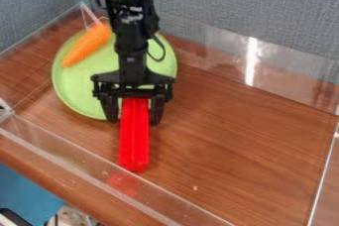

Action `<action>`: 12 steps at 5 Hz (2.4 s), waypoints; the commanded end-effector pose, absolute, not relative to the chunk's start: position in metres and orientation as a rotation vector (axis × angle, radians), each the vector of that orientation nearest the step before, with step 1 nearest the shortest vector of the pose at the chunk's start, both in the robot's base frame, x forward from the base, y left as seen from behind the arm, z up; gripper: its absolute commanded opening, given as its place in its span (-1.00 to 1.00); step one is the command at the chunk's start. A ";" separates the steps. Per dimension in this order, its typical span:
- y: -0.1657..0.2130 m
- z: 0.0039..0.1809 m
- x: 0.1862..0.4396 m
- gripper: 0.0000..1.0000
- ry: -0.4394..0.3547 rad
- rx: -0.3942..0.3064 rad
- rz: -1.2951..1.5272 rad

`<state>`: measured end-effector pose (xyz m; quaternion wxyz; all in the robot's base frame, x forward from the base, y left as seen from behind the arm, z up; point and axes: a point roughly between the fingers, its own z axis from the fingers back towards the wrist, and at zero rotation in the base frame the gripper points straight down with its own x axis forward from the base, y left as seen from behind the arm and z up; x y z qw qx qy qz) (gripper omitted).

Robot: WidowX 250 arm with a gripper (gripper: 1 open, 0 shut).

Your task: Move the red object from the green plate to the table

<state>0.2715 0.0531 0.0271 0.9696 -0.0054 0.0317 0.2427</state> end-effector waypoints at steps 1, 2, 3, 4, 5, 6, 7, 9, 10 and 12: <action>0.065 0.030 0.279 1.00 0.034 -0.015 0.497; 0.063 0.030 0.277 1.00 0.039 -0.030 0.482; 0.059 0.030 0.271 1.00 0.045 -0.040 0.402; 0.044 0.030 0.266 1.00 0.038 -0.039 0.415; 0.028 0.031 0.260 1.00 0.030 -0.035 0.428; 0.025 0.053 0.272 1.00 0.022 -0.041 0.376; 0.025 0.084 0.284 1.00 -0.011 -0.048 0.324; 0.034 0.065 0.279 -1.00 -0.004 -0.036 0.302; 0.053 0.072 0.277 -1.00 -0.024 -0.050 0.286; 0.084 0.096 0.281 -1.00 -0.059 -0.079 0.253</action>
